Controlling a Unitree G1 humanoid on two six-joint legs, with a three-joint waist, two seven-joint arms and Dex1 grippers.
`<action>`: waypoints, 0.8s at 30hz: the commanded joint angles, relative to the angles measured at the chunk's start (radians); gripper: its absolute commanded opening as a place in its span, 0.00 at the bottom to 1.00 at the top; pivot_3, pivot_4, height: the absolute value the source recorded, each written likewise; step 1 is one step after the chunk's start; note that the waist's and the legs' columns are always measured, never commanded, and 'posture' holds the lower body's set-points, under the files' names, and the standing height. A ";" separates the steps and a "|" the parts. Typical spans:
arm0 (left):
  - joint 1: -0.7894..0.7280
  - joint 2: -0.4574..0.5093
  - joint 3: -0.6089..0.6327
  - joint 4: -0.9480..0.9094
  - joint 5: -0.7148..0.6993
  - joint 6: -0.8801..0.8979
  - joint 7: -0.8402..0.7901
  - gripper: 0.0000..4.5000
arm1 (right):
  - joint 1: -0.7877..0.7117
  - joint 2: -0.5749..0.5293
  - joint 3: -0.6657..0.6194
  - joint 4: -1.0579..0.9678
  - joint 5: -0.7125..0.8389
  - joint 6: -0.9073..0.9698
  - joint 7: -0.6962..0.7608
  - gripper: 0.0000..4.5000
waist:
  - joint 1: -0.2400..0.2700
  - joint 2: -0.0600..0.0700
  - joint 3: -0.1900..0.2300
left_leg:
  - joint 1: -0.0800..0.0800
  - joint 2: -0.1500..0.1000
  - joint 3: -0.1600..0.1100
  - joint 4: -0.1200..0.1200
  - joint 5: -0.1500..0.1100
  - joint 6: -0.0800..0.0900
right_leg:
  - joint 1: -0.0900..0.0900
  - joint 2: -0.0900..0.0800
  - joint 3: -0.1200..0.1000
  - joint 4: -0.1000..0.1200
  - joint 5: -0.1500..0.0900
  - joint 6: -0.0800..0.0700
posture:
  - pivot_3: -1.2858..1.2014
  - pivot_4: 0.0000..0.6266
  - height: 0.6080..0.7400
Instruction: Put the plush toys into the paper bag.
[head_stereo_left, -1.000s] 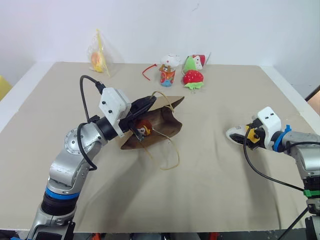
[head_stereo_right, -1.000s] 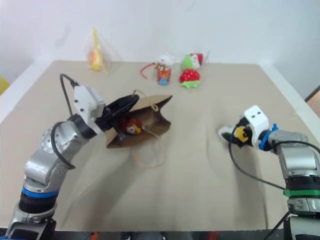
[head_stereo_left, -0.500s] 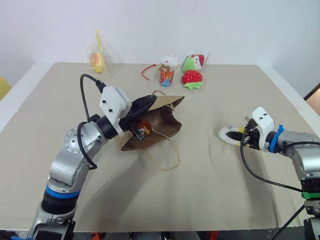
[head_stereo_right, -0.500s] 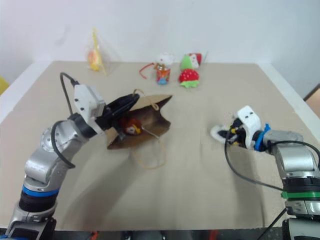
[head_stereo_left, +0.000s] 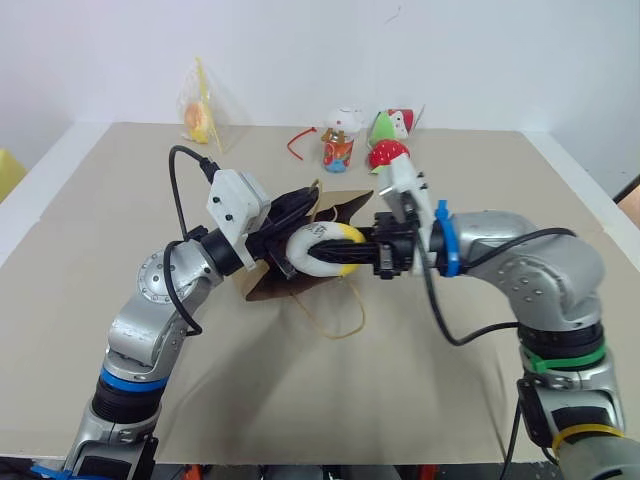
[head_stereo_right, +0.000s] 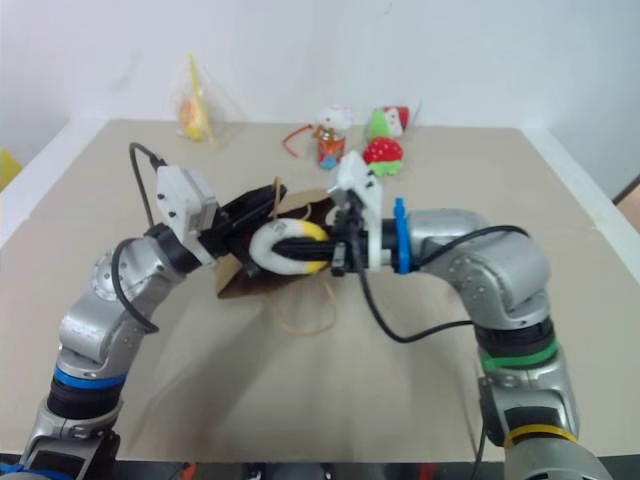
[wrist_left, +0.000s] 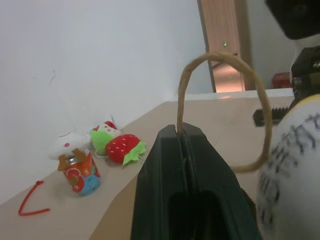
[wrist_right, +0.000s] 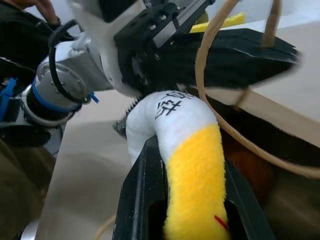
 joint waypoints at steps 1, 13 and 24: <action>-0.011 -0.008 0.004 -0.024 0.002 -0.005 0.013 0.00 | -0.053 0.078 0.128 0.111 -0.176 -0.151 -0.070 0.05 | -0.001 0.000 0.000 | 0.000 0.000 0.000 0.000 0.000 0.000 | 0.000 0.000 0.000 0.000 0.000 0.000 | 0.52 0.24 1.00; 0.001 -0.009 0.007 -0.038 0.002 0.003 0.024 0.00 | -0.059 0.180 0.284 0.308 -0.452 -0.431 -0.121 0.05 | -0.001 0.000 0.000 | 0.000 0.001 0.000 -0.001 0.000 0.000 | -0.001 0.002 0.000 0.000 0.000 0.000 | 0.52 0.24 1.00; 0.009 -0.005 0.007 -0.034 0.006 -0.005 0.018 0.00 | -0.041 0.101 0.170 0.166 -0.354 -0.382 0.004 0.95 | 0.000 0.000 0.000 | 0.000 0.001 0.000 -0.001 0.000 0.000 | -0.001 0.001 0.000 0.000 0.000 0.000 | 0.52 0.24 1.00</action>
